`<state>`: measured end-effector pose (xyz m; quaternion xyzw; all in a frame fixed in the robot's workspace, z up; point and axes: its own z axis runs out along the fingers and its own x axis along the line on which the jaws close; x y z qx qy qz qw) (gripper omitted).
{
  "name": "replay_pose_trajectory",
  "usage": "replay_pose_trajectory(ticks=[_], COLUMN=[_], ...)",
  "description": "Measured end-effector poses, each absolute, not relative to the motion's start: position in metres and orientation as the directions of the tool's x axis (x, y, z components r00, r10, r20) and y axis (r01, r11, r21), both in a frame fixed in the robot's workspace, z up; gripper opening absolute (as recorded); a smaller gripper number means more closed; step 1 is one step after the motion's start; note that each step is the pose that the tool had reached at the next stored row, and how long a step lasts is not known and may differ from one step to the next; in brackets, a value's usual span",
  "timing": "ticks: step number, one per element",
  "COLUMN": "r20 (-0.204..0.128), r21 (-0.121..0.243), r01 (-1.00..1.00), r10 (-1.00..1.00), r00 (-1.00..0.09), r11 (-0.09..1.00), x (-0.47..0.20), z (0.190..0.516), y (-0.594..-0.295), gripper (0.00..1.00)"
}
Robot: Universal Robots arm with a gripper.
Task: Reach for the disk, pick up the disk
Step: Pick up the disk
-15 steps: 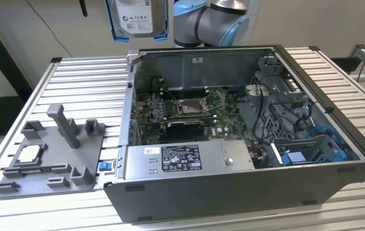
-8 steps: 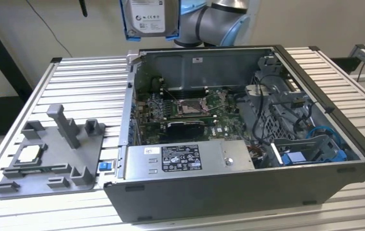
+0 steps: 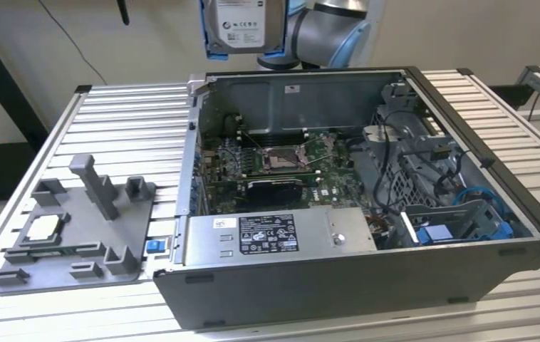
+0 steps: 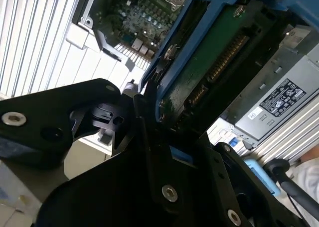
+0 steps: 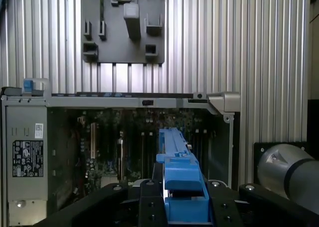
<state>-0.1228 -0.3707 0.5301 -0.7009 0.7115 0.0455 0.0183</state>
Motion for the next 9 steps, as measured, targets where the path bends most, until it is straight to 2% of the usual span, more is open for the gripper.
replay_pose_trajectory(ticks=[9], r20=[-0.091], r21=[0.04], r01=[-0.999], r10=[-0.996], r00=[-0.017], r11=[0.013], x=[-0.094], z=[0.53], y=[-0.371], gripper=[0.0])
